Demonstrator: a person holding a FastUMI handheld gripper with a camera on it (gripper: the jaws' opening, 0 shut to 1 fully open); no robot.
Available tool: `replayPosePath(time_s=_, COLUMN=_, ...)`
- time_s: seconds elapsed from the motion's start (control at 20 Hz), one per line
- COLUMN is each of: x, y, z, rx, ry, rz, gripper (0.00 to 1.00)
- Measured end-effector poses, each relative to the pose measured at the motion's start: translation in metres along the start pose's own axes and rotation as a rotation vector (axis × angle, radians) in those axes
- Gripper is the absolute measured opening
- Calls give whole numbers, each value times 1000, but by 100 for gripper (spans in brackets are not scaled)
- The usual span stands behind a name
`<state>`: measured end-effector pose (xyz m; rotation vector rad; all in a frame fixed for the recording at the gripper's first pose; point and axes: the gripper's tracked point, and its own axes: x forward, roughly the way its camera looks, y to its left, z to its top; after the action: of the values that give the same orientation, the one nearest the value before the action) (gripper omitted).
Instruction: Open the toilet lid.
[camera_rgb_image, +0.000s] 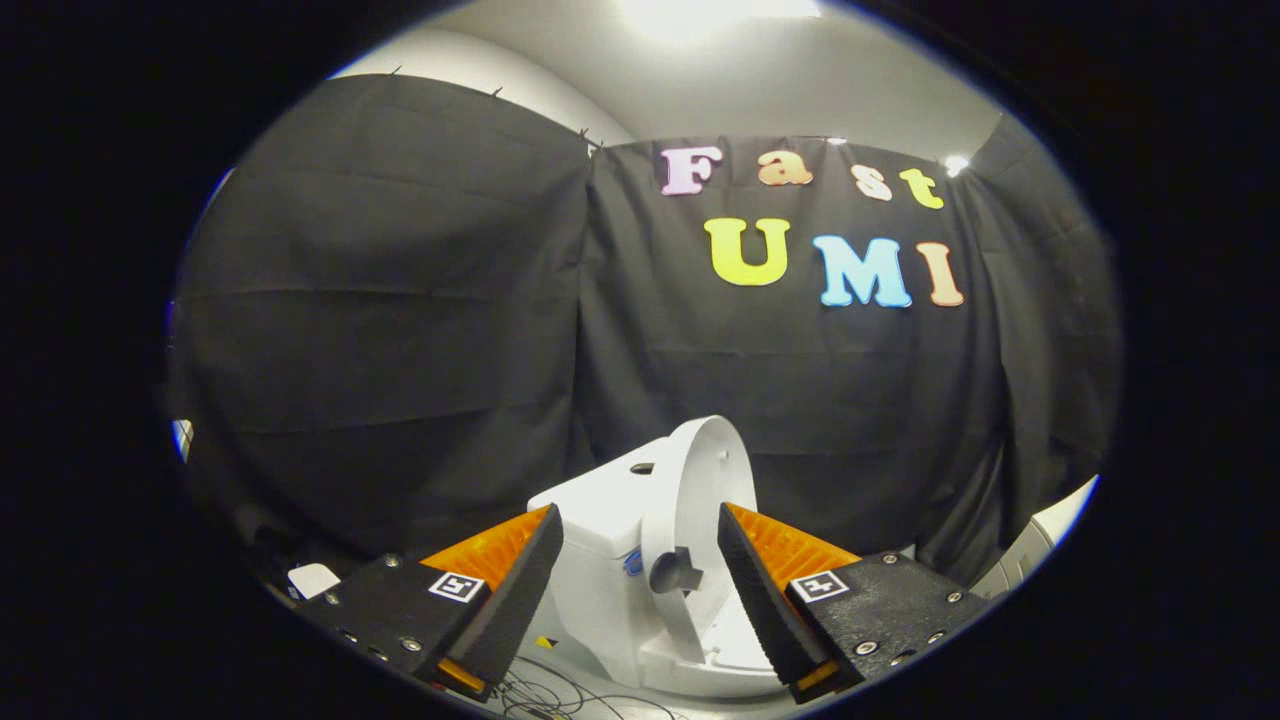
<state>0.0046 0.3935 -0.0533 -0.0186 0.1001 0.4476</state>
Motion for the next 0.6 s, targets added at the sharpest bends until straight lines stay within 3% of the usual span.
replayPosePath(time_s=0.15, x=-23, y=-38, z=16, rx=-2, ry=-72, rz=-4, gripper=95)
replayPosePath(time_s=0.6, x=-83, y=-175, z=33, rx=34, ry=-121, rz=-104, gripper=95)
